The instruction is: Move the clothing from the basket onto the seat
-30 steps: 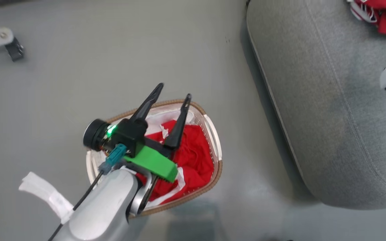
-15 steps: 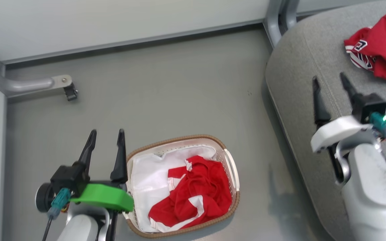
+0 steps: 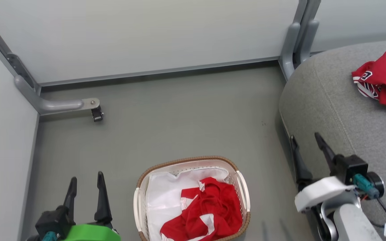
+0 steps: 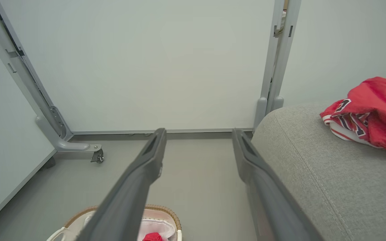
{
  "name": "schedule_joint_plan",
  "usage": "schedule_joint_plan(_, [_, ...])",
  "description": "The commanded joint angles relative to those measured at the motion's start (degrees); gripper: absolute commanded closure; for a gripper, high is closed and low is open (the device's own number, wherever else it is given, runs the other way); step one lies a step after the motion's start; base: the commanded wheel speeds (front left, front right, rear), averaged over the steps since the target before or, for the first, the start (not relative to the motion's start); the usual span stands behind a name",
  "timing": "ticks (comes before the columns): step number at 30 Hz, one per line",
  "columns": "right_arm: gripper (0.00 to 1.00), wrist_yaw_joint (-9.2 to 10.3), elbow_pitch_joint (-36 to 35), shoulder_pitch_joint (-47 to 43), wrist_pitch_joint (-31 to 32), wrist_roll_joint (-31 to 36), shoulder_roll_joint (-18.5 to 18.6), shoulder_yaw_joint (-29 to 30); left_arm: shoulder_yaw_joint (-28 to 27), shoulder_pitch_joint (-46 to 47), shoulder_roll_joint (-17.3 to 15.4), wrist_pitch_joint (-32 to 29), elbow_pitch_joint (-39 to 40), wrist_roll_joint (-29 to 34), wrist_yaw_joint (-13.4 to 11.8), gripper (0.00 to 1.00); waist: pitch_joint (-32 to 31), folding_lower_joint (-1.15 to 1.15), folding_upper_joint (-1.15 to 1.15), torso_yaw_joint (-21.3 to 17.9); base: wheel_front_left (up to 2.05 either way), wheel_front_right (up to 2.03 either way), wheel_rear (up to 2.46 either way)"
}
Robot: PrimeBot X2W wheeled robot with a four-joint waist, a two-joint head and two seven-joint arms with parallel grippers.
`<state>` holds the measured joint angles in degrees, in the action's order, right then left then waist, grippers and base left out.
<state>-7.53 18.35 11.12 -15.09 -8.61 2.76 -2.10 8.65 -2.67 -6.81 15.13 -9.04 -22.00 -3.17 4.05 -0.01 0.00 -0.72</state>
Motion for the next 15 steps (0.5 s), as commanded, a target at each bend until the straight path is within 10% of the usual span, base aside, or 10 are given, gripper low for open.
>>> schedule_joint_plan(1, [0.00,0.08,-0.66,-1.75,-0.11,-0.47,0.27,-0.29,-0.57,-1.59,0.42,0.02,-0.11,0.37,0.58,0.00,-1.61,0.01,0.00,0.45,0.00,0.00,0.00])
schedule_joint_plan(15, [0.00,0.08,-0.05,-6.90,-0.11,-2.19,0.24,-2.84,-2.81,-2.85,2.84,0.03,-3.78,3.18,3.90,0.00,-4.61,0.01,0.00,0.79,0.00,0.00,0.00])
